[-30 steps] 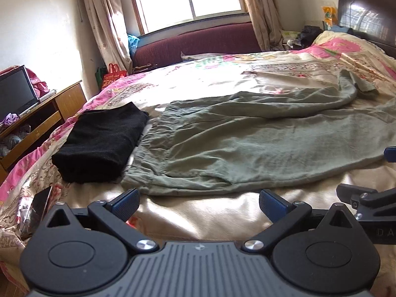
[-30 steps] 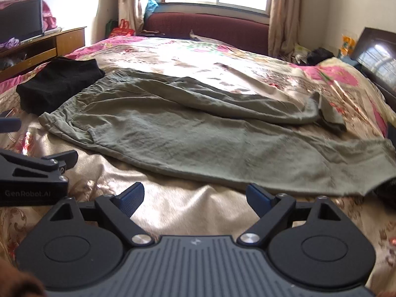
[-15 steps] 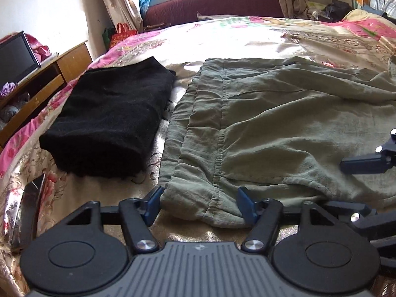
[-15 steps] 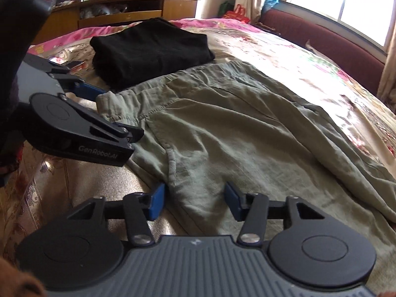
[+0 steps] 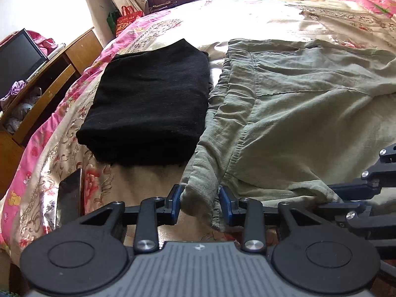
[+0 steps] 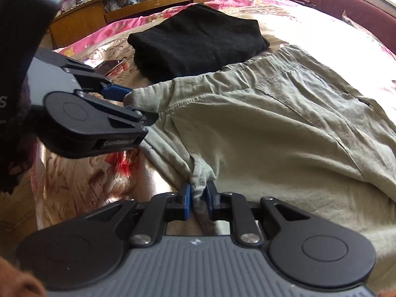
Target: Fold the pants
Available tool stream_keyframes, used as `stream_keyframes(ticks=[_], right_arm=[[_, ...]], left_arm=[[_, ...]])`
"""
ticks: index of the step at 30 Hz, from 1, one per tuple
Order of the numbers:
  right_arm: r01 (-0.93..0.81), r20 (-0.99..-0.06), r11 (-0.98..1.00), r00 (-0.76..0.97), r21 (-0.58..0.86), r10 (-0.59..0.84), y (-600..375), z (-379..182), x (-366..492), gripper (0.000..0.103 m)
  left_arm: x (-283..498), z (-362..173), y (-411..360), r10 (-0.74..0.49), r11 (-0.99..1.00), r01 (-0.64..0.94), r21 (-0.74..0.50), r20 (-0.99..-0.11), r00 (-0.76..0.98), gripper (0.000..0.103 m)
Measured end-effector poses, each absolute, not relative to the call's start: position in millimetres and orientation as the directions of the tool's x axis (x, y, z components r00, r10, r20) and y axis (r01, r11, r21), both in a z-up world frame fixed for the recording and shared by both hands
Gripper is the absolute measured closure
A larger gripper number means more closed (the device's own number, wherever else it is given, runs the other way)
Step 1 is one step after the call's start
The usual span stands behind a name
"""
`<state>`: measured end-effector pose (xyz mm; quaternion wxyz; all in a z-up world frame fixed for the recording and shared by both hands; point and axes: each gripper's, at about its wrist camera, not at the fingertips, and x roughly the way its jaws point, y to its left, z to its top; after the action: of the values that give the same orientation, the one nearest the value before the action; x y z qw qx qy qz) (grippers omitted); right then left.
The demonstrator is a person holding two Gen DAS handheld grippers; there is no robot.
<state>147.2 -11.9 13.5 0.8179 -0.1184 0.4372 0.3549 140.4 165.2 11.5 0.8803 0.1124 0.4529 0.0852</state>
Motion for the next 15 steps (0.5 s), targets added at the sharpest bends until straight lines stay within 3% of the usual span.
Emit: stream_keyframes(ticks=[4,8,15], right_arm=[[-0.576,-0.780,0.793,0.398,0.197,0.483,-63,34,146,0.072],[-0.386,-0.801,0.899,0.460,0.207,0.382,-153,51,137,0.070],[0.038,-0.843,0.999,0.537,0.034,0.008,-359,48,129,0.069]], left_arm=[[138,30,144,0.251,0.951,-0.007,0.308,-0.762,0.597,0.053],[143,46,93,0.214,0.930,0.098,0.354,-0.740,0.638,0.051],[163,57,-34,0.084,0.910,0.265,0.319,-0.766,0.637,0.050]])
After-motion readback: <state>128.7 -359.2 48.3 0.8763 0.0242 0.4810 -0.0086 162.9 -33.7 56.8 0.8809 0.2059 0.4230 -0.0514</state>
